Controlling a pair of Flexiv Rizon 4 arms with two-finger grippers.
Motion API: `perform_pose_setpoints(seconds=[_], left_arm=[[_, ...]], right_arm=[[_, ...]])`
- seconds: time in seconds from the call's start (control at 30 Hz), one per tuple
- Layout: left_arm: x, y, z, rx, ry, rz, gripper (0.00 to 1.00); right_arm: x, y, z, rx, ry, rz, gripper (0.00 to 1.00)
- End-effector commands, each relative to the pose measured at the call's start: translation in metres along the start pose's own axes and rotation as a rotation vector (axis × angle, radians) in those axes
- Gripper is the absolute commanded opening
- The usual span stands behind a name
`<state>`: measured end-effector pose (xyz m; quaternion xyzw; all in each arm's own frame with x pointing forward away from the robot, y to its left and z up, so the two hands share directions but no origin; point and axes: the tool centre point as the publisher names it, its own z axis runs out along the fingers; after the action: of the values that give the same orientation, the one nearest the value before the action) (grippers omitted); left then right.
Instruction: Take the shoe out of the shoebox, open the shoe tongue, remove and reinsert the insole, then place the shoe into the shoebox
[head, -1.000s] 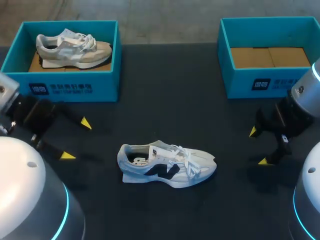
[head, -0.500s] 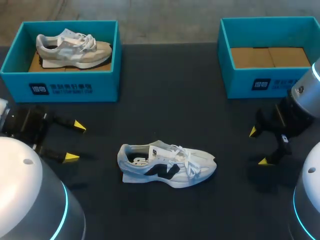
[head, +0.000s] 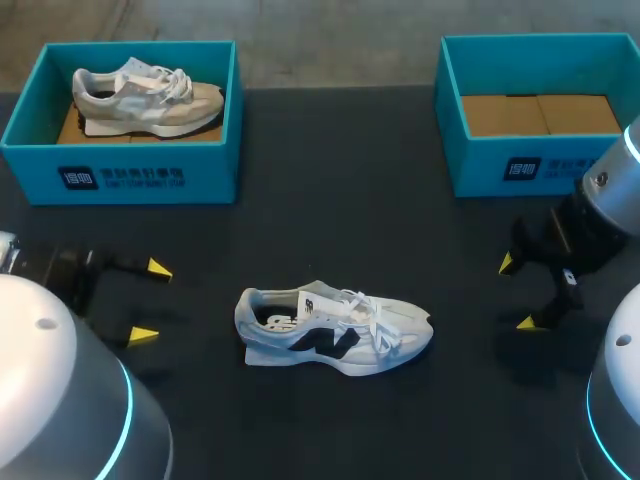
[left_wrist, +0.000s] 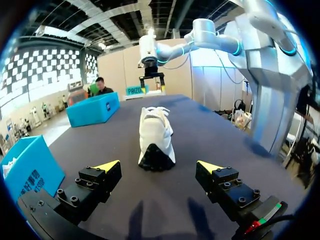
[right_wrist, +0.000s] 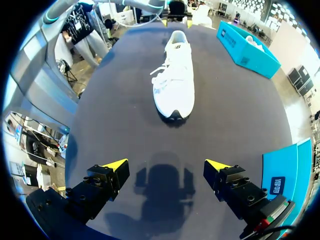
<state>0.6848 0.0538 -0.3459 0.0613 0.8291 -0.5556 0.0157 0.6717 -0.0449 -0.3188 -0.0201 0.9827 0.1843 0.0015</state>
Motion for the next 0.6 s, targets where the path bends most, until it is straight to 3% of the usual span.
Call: perform_pose_setpoints(seconds=[0.03, 0.33, 0.6], left_arm=[[-0.009, 0.019, -0.001, 0.083, 0.052, 0.025, 1.00], [-0.013, 0.043, -0.007, 0.161, 0.089, -0.049, 1.00], [-0.012, 0.043, -0.005, 0.176, 0.088, -0.051, 1.00]], right_arm=[[0.001, 0.000, 0.001, 0.003, -0.001, 0.001, 1.00], [0.001, 0.000, 0.001, 0.003, -0.001, 0.001, 1.00], [0.001, 0.000, 0.001, 0.003, -0.001, 0.001, 1.00]])
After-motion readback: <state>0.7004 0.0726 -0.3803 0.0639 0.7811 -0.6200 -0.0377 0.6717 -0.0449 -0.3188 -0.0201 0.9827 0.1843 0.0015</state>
